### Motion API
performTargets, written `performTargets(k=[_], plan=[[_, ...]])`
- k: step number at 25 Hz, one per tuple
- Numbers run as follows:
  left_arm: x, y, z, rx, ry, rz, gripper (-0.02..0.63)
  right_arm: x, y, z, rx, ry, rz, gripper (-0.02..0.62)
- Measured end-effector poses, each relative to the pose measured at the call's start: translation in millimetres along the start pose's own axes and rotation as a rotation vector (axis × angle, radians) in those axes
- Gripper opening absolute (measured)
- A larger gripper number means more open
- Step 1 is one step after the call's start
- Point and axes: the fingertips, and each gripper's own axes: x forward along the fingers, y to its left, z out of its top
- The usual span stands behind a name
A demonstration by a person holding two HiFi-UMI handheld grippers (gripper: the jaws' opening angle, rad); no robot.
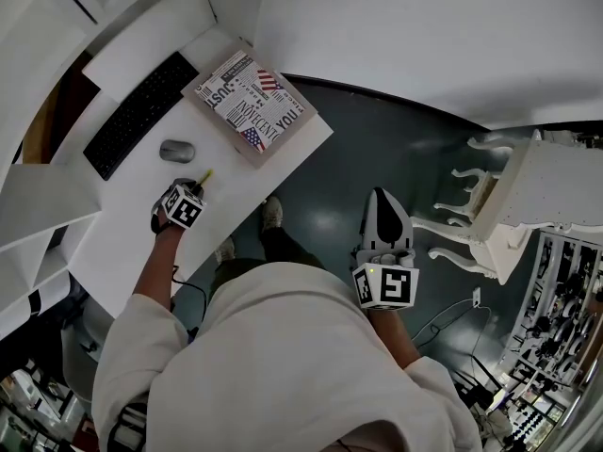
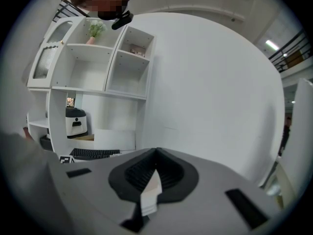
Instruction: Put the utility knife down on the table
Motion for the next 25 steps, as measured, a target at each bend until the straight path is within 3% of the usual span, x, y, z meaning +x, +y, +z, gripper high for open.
performTargets(k=[12,25], plan=[[-21,-1,10,-0.015,-0.054,0.026,0.087,-1,5,6,0.004,-0.03,0.025,0.003],[-122,19,47,-0.128,-0.322,0.127,0.084,1,43,28,0.01,-0.097,0.098,0.003]])
